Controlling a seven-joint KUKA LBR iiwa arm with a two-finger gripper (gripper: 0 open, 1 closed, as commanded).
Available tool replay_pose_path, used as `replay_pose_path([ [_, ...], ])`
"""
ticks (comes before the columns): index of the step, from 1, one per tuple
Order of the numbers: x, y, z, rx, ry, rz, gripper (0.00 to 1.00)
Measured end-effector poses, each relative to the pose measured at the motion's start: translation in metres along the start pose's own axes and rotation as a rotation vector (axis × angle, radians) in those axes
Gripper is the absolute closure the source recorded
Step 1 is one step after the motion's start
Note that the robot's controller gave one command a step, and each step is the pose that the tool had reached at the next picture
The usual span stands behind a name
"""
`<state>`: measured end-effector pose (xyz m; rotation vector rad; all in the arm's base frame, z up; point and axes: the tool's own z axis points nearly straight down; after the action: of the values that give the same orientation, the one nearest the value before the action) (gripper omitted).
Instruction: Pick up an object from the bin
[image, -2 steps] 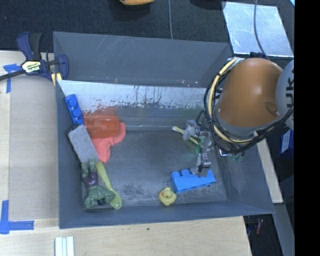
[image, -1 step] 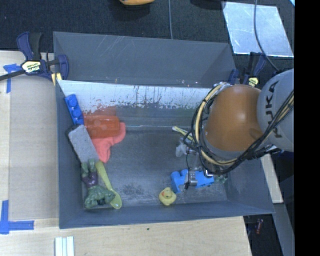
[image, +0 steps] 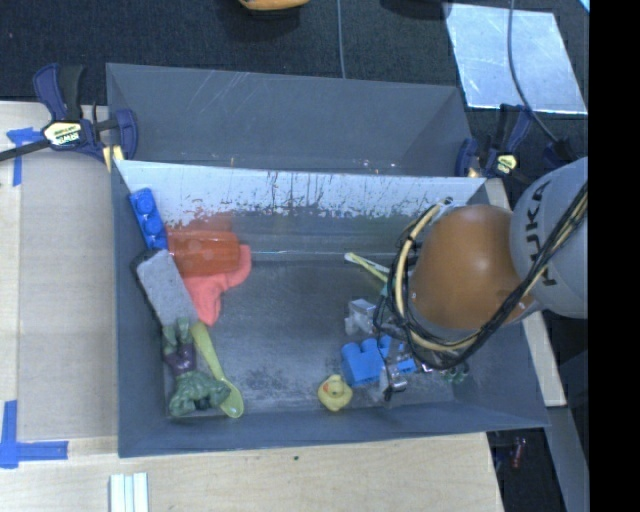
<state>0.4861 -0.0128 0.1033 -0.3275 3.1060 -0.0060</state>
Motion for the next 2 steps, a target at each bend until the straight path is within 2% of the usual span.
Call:
replay_pose_path([
  [1, 0.0068, -0.0300, 0.0327, -0.004, 0.011, 0.092, 1.00],
  [2, 0.0068, -0.0300, 0.0327, -0.004, 0.011, 0.092, 1.00],
])
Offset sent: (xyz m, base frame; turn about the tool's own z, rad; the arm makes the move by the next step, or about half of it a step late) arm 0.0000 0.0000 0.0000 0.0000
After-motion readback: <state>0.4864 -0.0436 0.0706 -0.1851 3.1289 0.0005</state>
